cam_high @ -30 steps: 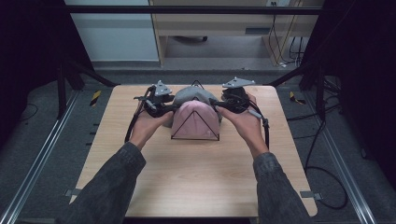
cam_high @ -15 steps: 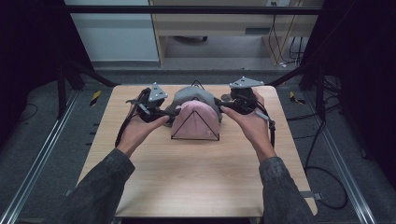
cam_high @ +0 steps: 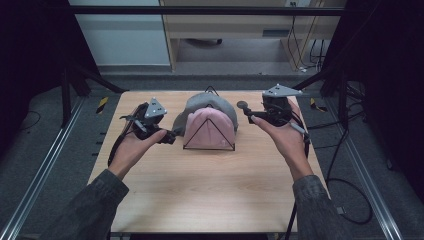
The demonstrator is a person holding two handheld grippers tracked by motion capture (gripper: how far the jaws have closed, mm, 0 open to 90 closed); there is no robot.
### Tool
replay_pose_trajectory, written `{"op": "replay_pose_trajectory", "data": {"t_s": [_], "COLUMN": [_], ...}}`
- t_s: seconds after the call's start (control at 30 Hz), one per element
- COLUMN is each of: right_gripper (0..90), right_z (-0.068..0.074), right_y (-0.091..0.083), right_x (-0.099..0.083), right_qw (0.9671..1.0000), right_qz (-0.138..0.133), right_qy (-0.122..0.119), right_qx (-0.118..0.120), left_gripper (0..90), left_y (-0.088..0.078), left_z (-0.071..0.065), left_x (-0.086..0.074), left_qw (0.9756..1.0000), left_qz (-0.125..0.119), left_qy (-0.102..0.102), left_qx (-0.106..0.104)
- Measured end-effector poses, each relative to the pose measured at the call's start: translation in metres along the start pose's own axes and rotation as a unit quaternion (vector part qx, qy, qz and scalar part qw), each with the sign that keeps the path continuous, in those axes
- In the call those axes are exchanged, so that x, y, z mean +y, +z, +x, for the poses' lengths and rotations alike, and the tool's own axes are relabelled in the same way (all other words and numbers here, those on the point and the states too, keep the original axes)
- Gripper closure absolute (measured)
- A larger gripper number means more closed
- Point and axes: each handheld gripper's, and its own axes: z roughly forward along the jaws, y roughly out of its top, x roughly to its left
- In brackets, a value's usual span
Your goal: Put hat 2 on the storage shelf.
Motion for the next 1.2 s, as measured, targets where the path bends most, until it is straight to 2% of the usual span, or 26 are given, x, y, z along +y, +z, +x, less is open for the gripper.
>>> {"op": "replay_pose_trajectory", "data": {"t_s": [0.13,0.23,0.4,0.6,0.63,0.77,0.9,1.07,1.2], "right_gripper": [21.6,21.5,21.2,19.3,18.7,17.2,15.2,12.4,11.3], "right_z": [-0.002,-0.003,-0.004,-0.003,-0.002,0.002,0.004,0.005,0.005], "right_y": [-0.005,-0.011,-0.017,-0.019,-0.019,-0.017,-0.012,-0.002,0.003], "right_x": [-0.008,-0.016,-0.033,-0.058,-0.064,-0.086,-0.11,-0.14,-0.159], "right_qw": [1.0,1.0,0.9999,0.9992,0.9989,0.9974,0.9947,0.9884,0.9846], "right_qz": [0.003,0.007,0.015,0.041,0.046,0.069,0.097,0.142,0.16], "right_qy": [-0.003,0.0,0.002,0.006,0.009,0.017,0.031,0.05,0.065], "right_qx": [-0.001,-0.002,-0.004,0.001,0.003,0.01,0.019,0.023,0.027], "left_gripper": [5.8,5.3,5.3,5.3,5.3,5.3,5.4,5.4,6.0], "left_y": [-0.004,-0.007,-0.01,-0.011,-0.012,-0.009,-0.005,0.002,0.006], "left_z": [0.0,0.0,-0.003,-0.007,-0.007,-0.01,-0.013,-0.012,-0.012], "left_x": [-0.01,-0.019,-0.038,-0.064,-0.068,-0.085,-0.104,-0.125,-0.137], "left_qw": [1.0,0.9998,0.9994,0.9985,0.9981,0.9968,0.9944,0.9904,0.9871], "left_qz": [0.005,0.016,0.034,0.051,0.058,0.07,0.093,0.121,0.142], "left_qy": [-0.001,0.007,0.005,-0.015,-0.011,-0.029,-0.034,-0.048,-0.053], "left_qx": [0.0,0.004,0.0,-0.012,-0.013,-0.025,-0.037,-0.048,-0.05]}}
